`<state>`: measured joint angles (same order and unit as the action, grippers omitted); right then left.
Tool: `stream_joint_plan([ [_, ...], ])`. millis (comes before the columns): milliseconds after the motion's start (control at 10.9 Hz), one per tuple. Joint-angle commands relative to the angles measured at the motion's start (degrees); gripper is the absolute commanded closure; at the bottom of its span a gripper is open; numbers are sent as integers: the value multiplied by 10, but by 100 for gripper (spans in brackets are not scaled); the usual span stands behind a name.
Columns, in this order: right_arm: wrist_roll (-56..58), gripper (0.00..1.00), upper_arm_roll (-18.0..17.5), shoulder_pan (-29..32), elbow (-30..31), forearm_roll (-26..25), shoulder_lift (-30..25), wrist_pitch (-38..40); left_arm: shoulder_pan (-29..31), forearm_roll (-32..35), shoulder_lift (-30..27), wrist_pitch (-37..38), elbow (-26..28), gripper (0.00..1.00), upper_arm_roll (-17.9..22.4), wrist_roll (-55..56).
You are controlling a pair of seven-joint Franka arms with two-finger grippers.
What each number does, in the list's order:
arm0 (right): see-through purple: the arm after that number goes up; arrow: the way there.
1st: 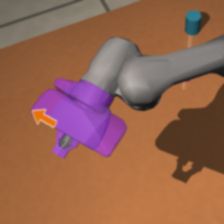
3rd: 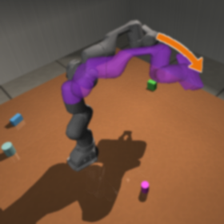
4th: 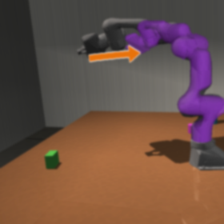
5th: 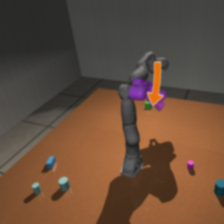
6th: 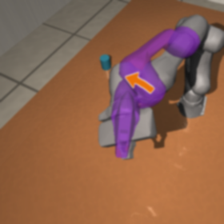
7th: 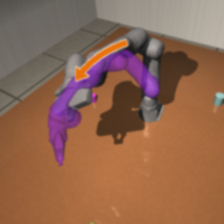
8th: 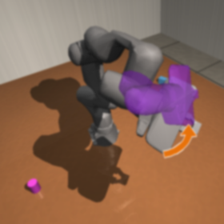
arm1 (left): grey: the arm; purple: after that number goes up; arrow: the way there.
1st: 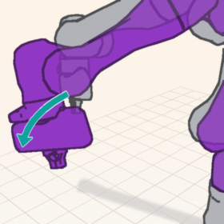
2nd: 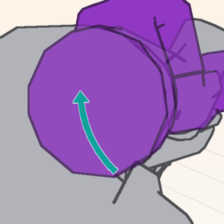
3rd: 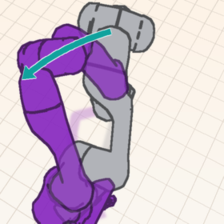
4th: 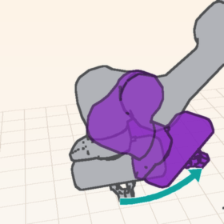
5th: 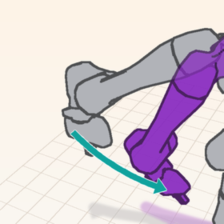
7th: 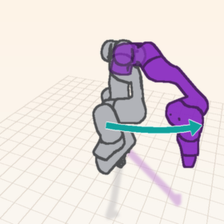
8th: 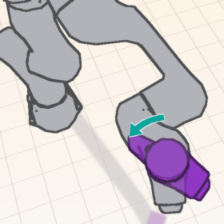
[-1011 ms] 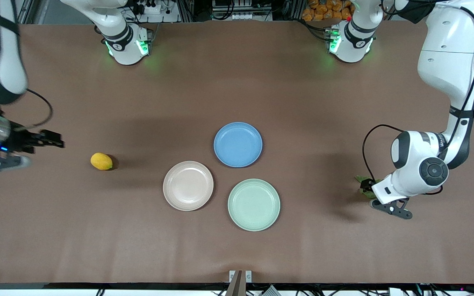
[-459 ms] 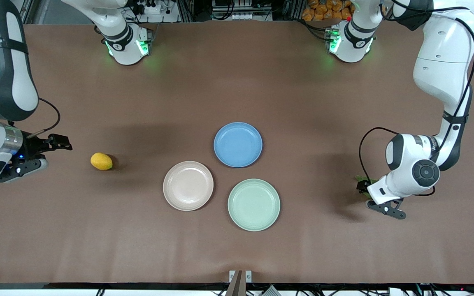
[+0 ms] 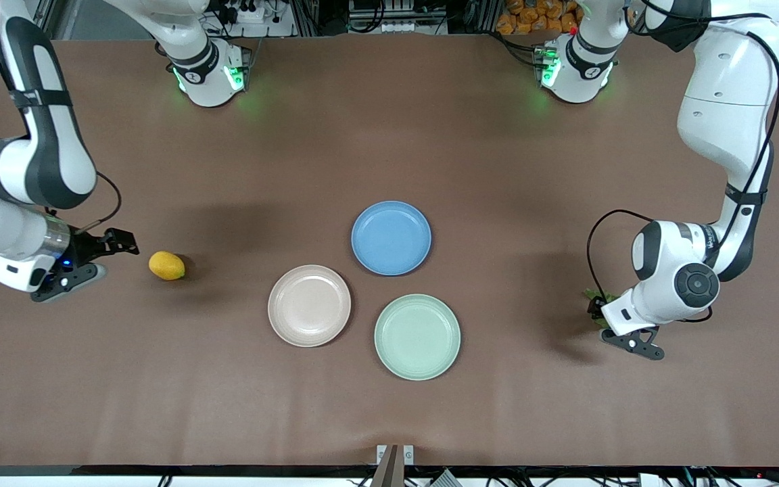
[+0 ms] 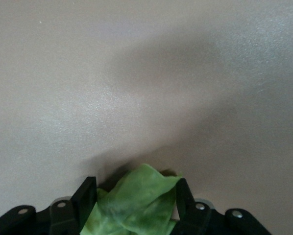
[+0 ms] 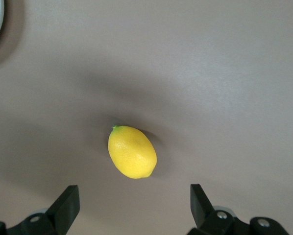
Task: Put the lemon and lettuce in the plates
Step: 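Grasp the yellow lemon with the right gripper while the left lifts lettuce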
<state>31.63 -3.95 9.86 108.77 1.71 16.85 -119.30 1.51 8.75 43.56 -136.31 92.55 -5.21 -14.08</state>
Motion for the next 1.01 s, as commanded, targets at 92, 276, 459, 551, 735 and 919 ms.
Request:
stream_joint_plan([
  [92, 12, 0, -26, 16, 78, 4, -8, -94, 1, 10, -7, -4, 11, 63, -2, 1],
  [276, 12, 0, -27, 15, 129, 3, 2, -179, 0, 9, -8, -3, 9, 97, -2, 0],
  [459, 11, 0, -27, 13, 166, 2, 20, -254, -1, 8, -12, -1, 8, 100, -6, -2],
  [551, 11, 0, -27, 12, 173, 1, 29, -277, -1, 8, -22, 9, 7, 100, -8, -2],
  [735, 11, 0, -27, 9, 176, 0, 45, -297, -3, 8, -36, 25, 4, 100, -23, -2],
  [919, 11, 0, -27, 6, 176, -1, 60, -312, -3, 7, -48, 26, 3, 100, -42, -2],
])
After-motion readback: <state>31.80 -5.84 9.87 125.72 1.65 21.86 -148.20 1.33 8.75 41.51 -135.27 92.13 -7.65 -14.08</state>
